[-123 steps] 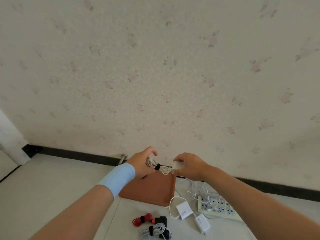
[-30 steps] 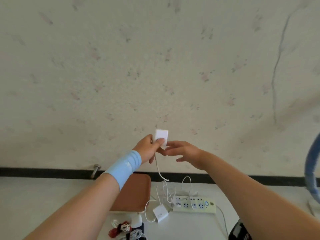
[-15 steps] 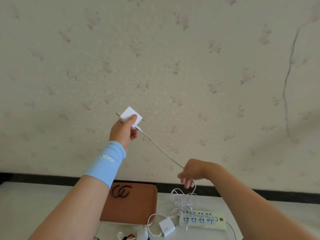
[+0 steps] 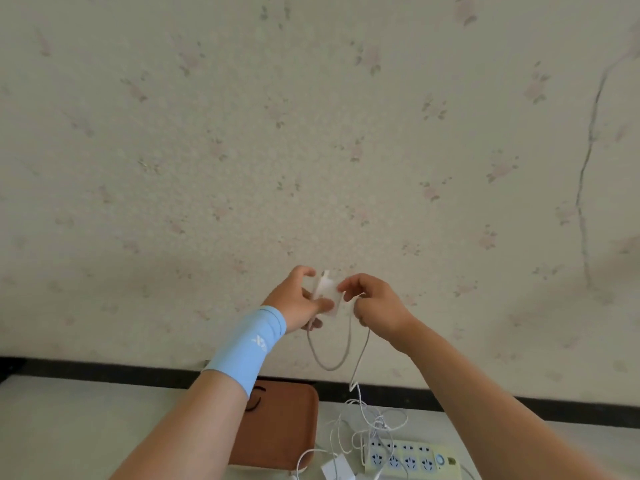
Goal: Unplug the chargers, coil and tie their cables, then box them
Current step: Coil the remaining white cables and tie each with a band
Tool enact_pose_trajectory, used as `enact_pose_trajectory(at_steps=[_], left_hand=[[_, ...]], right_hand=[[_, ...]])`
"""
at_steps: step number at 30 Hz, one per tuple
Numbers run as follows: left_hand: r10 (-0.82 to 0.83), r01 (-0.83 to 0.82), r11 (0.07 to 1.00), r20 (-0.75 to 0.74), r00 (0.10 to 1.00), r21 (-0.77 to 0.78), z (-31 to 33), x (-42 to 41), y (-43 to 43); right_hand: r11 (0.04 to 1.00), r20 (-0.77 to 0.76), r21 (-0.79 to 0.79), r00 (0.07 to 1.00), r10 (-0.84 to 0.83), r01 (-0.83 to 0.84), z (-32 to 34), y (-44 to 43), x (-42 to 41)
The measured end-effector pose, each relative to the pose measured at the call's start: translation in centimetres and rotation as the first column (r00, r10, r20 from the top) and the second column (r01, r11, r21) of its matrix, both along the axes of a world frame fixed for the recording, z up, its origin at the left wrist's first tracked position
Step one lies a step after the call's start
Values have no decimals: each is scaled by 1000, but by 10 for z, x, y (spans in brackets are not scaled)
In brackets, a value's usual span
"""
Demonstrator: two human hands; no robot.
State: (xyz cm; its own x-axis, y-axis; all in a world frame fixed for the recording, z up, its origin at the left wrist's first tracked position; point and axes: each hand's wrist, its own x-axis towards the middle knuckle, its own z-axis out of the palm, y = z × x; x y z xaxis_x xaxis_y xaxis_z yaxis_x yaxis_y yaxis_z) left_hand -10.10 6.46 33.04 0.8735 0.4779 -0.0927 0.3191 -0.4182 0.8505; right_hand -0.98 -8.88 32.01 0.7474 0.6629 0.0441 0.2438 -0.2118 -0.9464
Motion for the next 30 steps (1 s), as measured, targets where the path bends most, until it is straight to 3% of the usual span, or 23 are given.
enact_pose_trajectory(at_steps=[3,5,7,10,12,14,16,19,21,25,28,30], left_hand=[[101,-78,980,118,988,-185,12,6,-7],[89,-60,975,130,988,-213,17,4,-4],[17,-3,990,97,995,-139,18,1,1],[-120,122,992,-103,987,22,18,-2,2],[-94,105,994,-226,970,40,17,-4,-1],[-43,57,997,-263,964,46,16,-6,-3],[-44,57,997,-187,981,60,13,-4,-2],[-111,112,953,-21,994,281,19,-2,-5],[-217,228,913,-71,974,339,24,-5,-13],[-351,386,883,-170,921,267,25,-9,-18],[-298,303,932,-55,953,196,35,-15,-8],[-246,234,964,91,965,123,41,-18,0]], right_hand=[[985,-292,152,949,123,-81,0,-1,2],[956,-432,273,874,224,-110,0,-4,4],[959,-378,245,897,228,-140,-1,-4,5],[973,-115,123,971,209,-195,-3,-2,5],[968,16,31,969,248,-249,-4,-1,4],[966,38,-68,967,254,-251,-4,1,2],[980,-14,-90,985,174,-175,-5,5,1],[996,-111,-87,994,-25,15,-9,11,7],[994,-211,-84,974,-81,65,-12,14,11],[998,-430,60,902,40,-16,-7,12,15],[956,-596,282,765,244,-85,-1,5,18],[950,-617,311,757,216,-17,-3,6,19]])
